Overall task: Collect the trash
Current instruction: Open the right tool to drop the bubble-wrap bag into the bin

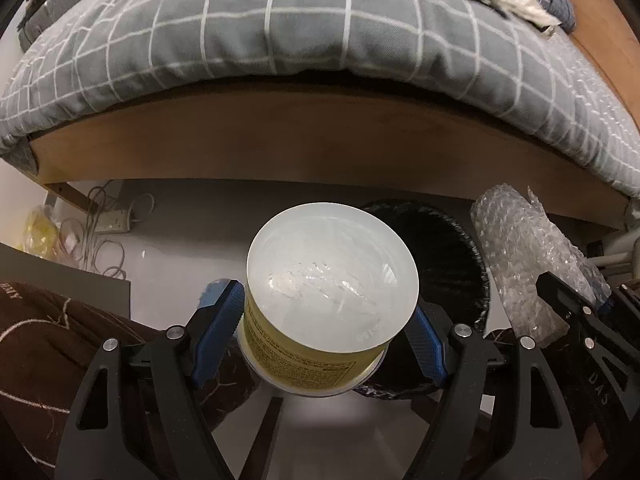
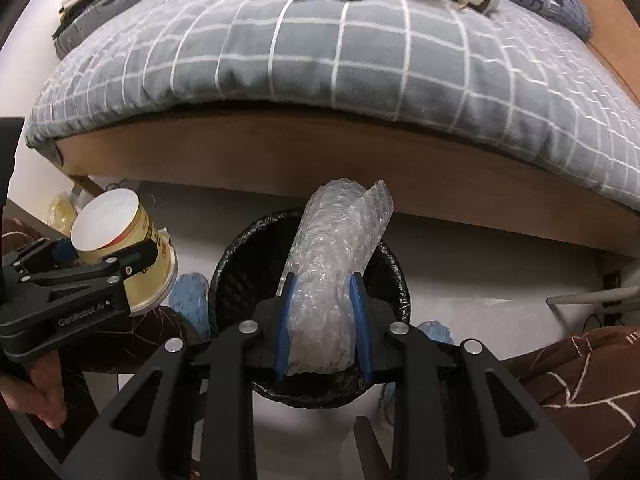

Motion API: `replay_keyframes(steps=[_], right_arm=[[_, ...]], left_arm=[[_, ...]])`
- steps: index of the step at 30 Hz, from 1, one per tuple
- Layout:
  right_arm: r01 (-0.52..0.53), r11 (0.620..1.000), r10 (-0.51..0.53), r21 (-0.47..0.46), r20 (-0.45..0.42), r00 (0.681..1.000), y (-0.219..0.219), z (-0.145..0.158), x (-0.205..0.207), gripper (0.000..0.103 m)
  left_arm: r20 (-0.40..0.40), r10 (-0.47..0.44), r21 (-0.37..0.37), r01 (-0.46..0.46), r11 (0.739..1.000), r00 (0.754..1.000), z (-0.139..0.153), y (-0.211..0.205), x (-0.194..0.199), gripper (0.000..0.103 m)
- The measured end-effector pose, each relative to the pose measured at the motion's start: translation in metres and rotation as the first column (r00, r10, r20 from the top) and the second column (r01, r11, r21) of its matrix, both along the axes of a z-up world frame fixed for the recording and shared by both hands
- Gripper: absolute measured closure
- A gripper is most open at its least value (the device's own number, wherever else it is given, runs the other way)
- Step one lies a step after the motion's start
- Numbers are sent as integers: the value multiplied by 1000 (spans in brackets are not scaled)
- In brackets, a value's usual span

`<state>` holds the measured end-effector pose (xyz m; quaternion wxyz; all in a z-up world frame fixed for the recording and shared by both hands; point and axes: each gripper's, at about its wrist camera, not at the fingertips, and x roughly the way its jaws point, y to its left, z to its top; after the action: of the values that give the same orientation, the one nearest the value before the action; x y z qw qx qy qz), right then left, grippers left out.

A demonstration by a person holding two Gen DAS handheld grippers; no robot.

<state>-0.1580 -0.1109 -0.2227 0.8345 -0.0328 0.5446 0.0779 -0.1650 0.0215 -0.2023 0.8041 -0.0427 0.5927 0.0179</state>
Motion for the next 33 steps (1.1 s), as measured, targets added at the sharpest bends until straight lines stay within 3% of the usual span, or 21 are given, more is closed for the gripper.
replay_keyframes(steps=[10,16,23,26,30,33], right_arm=[[-37,999,40,32,-105,994,11,-36,15,77],[-35,998,41,44,-132,990,15,-44,23,72],[-37,999,39,19,-105,994,15,-38,20,40],[-10,999,8,-40,-65,998,7,-30,18,25],[37,998,-38,-59,-7,999,-14,-18,16,13],[82,996,-82,-47,2,997,-34,-15,16,12]], left_arm=[[-29,6,-3,-6,1000,1000,-21,3,14,28],[-40,12,5,-11,1000,999,-29,9,16,28],[-44,4,18,-3,1000,999,-25,-2,17,28],[-38,-14,24,15,1000,999,-24,-9,17,28],[-39,-28,10,29,1000,999,-24,-21,18,28],[-38,-47,8,48,999,998,-24,-32,19,28]])
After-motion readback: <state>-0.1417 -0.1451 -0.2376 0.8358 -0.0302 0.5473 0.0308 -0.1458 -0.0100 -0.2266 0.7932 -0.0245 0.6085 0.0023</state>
